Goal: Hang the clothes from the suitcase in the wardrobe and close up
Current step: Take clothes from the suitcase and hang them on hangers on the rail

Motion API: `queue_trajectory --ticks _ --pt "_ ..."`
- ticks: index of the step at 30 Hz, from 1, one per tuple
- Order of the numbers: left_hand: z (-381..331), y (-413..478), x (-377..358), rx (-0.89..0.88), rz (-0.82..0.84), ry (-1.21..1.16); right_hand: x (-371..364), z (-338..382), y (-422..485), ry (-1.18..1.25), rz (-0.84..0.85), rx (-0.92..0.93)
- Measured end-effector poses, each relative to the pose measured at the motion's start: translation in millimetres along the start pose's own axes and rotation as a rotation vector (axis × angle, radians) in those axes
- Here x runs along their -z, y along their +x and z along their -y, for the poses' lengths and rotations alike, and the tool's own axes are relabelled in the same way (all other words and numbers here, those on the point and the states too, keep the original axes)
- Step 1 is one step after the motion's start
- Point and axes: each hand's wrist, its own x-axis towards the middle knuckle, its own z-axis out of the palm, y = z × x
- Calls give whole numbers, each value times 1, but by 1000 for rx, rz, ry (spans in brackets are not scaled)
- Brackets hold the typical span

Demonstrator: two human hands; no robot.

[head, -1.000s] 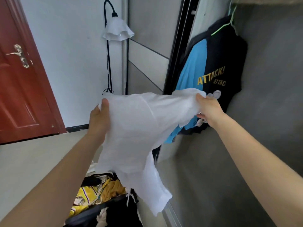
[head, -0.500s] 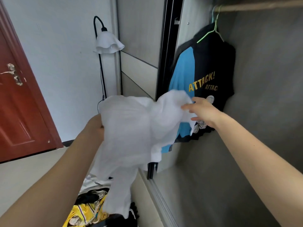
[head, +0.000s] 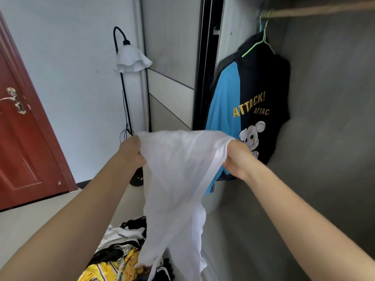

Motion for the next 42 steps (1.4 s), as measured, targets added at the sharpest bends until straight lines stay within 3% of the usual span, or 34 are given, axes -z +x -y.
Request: queue_trajectory --ticks 6,11,16,18,20,23,25,27,30,32,34,37,40,42 --pt "7 -16 -4 -27 258 134 -32 65 -2 167 -36 18" --pt "20 -31 -1 -181 397 402 -61 85 0 -143 11 157" --pt "48 -36 -7 -196 782 754 -79 72 4 -321 -17 196" --pt "65 -29 -13 -321 742 853 -81 68 5 -317 -13 184" --pt "75 -17 -14 -430 569 872 -77 68 7 -310 -1 183" --pt "68 -6 -7 -383 407 715 -60 71 10 -303 -10 214" --pt "58 -3 -3 -360 432 660 -47 74 15 -246 -53 194" --pt "52 -6 -7 -354 572 639 -39 75 21 -174 -100 154" --pt "56 -14 -20 -464 677 855 -38 73 24 -119 -111 132" --pt "60 -12 -27 -601 598 927 -38 73 25 -96 -102 131" --pt "51 -10 -29 -527 429 743 -28 75 26 -106 -72 154" --pt "19 -14 -30 -388 209 352 -1 75 31 -422 -110 245" --pt "-14 -27 -33 -411 218 190 17 59 41 -1003 -304 420" --pt "-29 -38 -37 -390 284 103 25 42 45 -1113 -373 416"
